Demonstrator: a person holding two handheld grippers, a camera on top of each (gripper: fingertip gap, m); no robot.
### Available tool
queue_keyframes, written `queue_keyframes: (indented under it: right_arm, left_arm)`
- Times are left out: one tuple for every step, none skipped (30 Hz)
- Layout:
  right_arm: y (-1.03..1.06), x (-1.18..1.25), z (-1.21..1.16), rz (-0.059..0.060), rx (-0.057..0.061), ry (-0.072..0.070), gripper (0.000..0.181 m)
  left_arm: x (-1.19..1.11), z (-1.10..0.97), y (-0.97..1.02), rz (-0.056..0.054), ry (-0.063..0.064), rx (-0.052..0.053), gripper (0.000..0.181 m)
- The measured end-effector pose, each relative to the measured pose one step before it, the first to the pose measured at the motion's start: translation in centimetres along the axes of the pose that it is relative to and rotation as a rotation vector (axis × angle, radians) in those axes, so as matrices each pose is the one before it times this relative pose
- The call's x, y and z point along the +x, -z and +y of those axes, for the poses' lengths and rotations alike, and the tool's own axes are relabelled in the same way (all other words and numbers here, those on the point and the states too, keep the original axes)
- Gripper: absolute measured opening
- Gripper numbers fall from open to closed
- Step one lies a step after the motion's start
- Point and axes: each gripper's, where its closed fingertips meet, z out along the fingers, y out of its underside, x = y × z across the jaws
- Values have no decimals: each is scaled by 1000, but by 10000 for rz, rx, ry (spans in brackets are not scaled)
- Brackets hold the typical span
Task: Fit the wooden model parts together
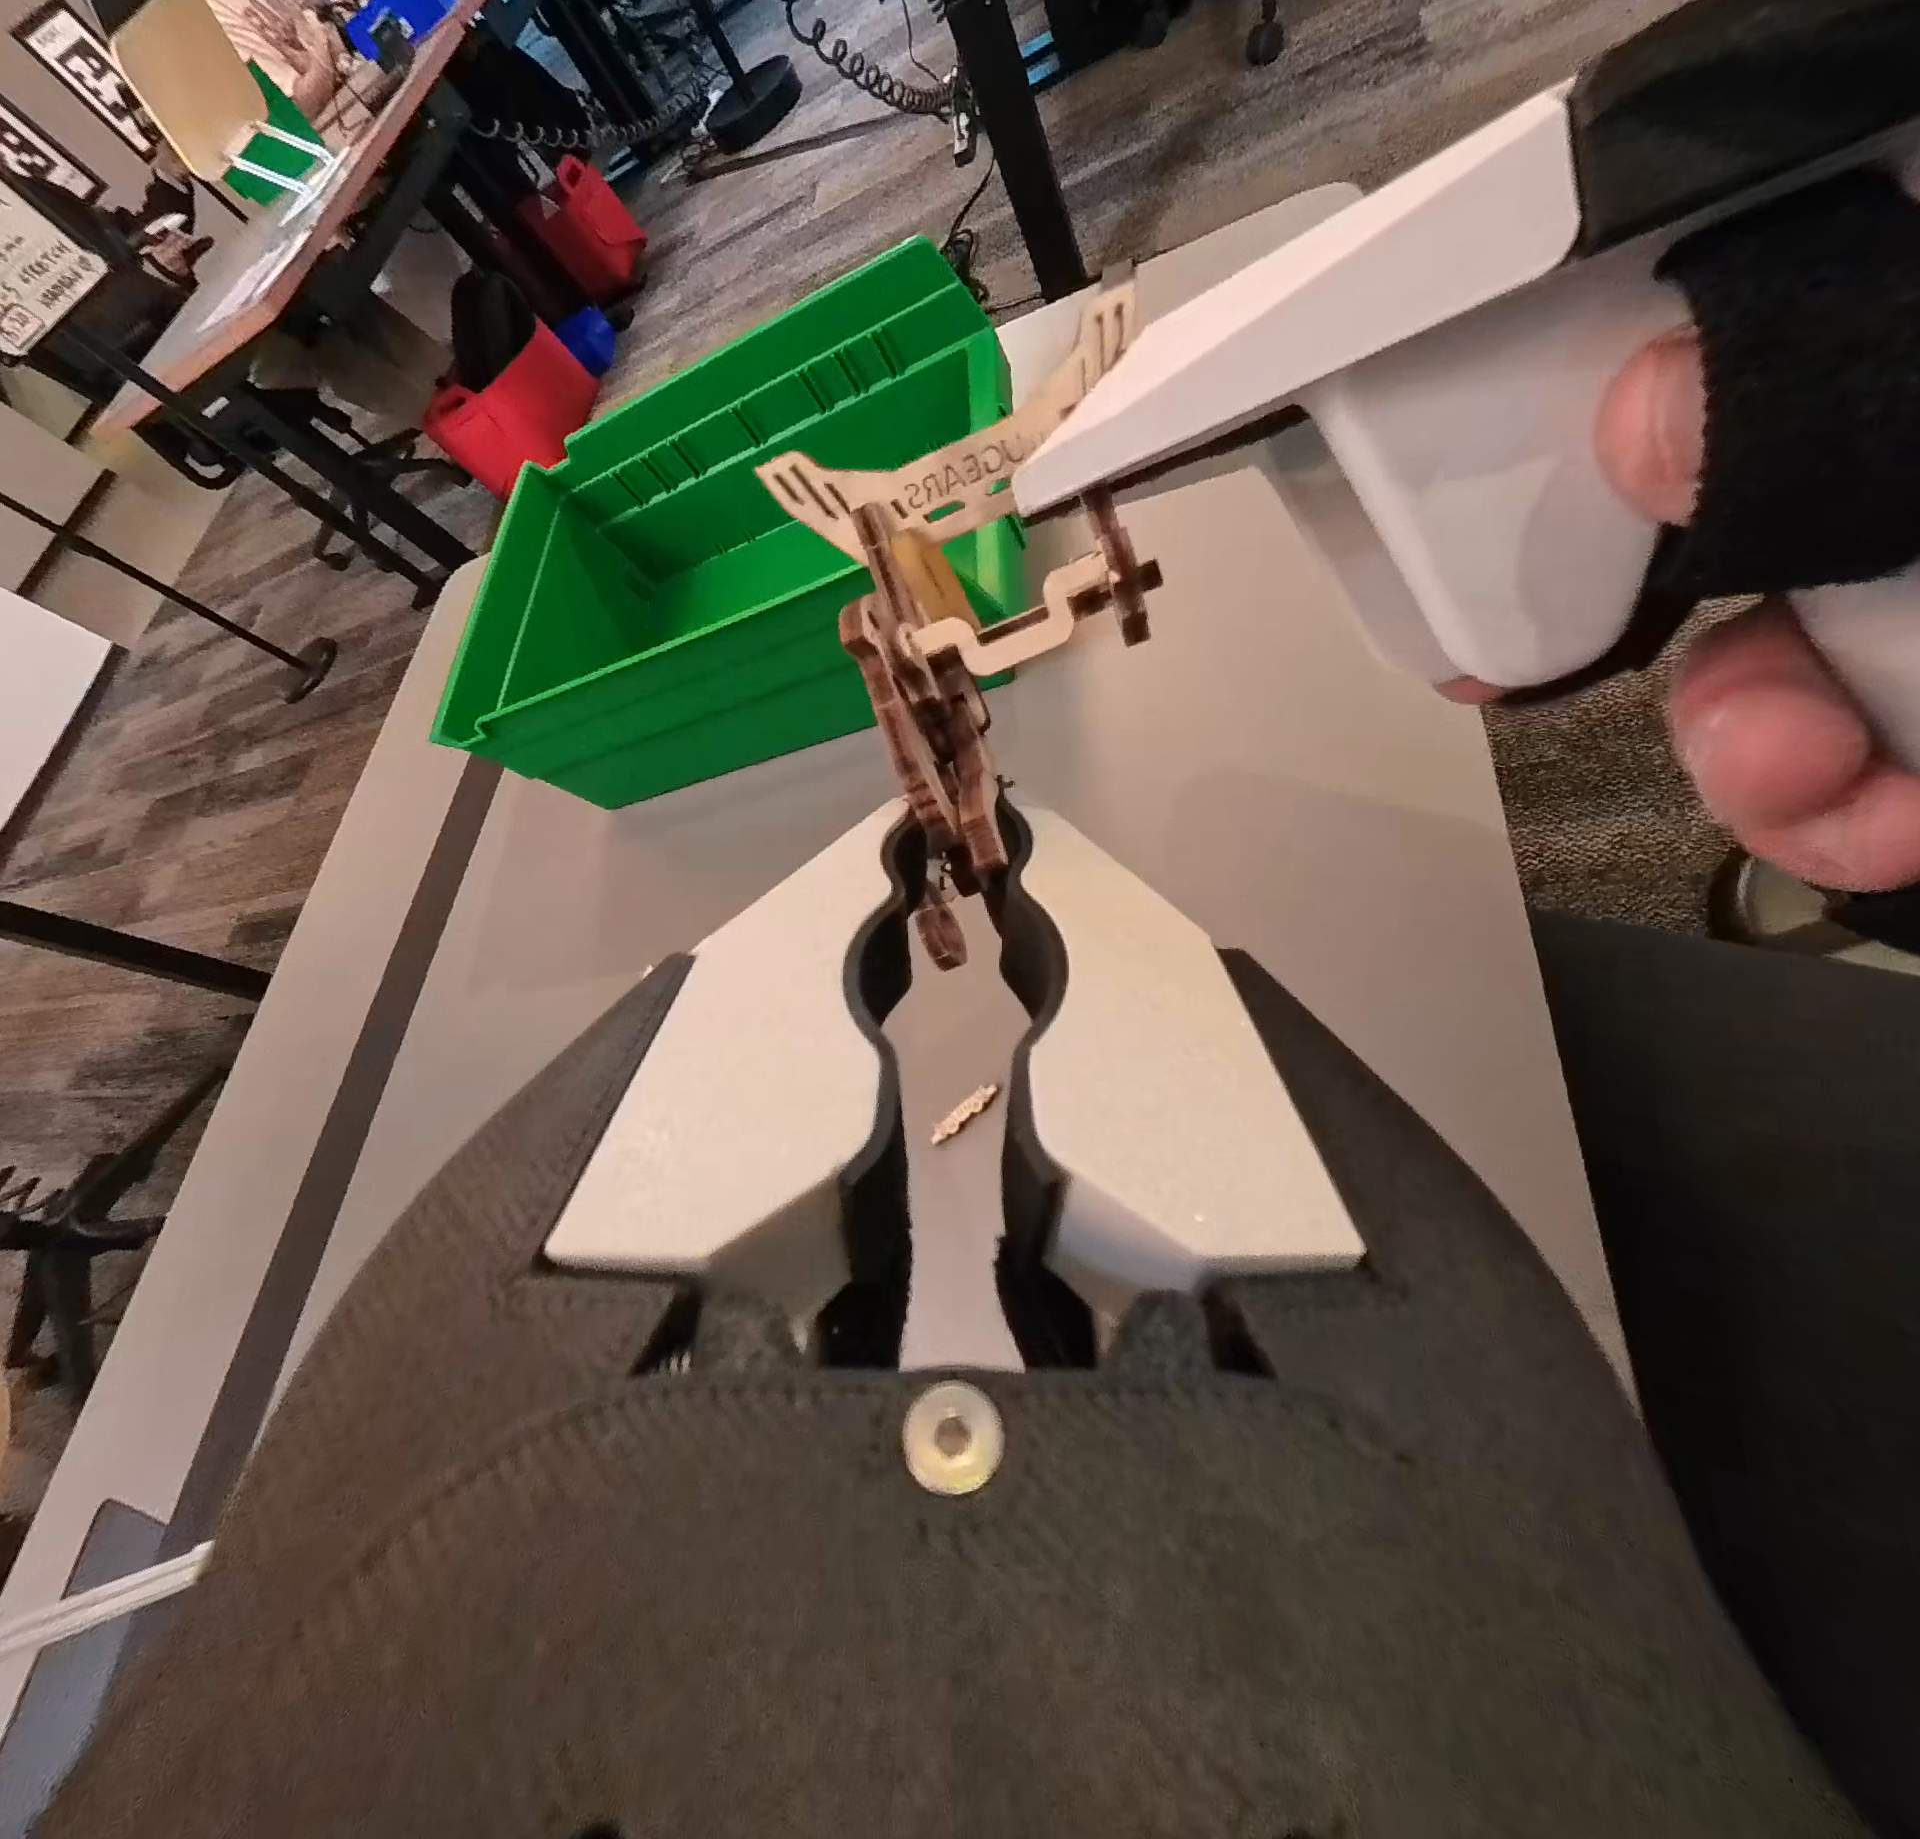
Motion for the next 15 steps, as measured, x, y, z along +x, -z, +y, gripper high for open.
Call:
queue_keyframes:
  right_arm:
    - [34, 28, -6, -66, 67, -196, 4]
    - [49, 43, -25, -83, 76, -269, 4]
    - [57, 106, -32, -34, 41, -210, 4]
    - [57, 116, -46, -1, 8, -110, 4]
    - [63, 27, -60, -33, -17, -118, 5]
    - [57, -57, -36, -59, -27, -139, 5]
    - [62, -47, 2, -44, -27, -92, 5]
    - [34, -41, -82, -61, 12, -132, 4]
    - [11, -28, -175, -83, 36, -213, 4]
    - [13, -1, -242, -69, 81, -156, 4]
    - [11, 44, -194, -47, 68, -86, 4]
    - [21, 24, -137, -87, 61, -143, 4]
    - [7, -14, -74, -101, 84, -183, 4]
    - [-18, 7, 4, -80, 77, -162, 5]
    - [-1, -3, -44, -82, 104, -151, 4]
  left_arm:
    - [-13, -134, 5, -63, -82, 37, 8]
    - [39, -110, -36, -54, -116, 29, 8]
    - [73, -2, -92, -25, -77, -29, 8]
    - [27, -60, -37, -27, -36, 23, 8]
    - [-95, -65, -17, -93, -71, 29, 8]
    - [-170, -92, -7, -88, -62, 24, 8]
    - [-36, -140, -34, 1, -60, 39, 8]
    - [34, -172, -33, -27, -161, 74, 8]
    - [118, -139, -60, -37, -193, 34, 8]
    - [99, -137, -50, -8, -58, 32, 8]
    - [62, -150, -15, 34, 33, 53, 8]
    - [-22, -141, -6, -16, -29, 69, 8]
    - [-98, -71, -8, -71, -32, 23, 8]
    - [-34, -51, -17, -19, -7, 17, 8]
    - [5, -49, -25, 12, -35, 39, 8]
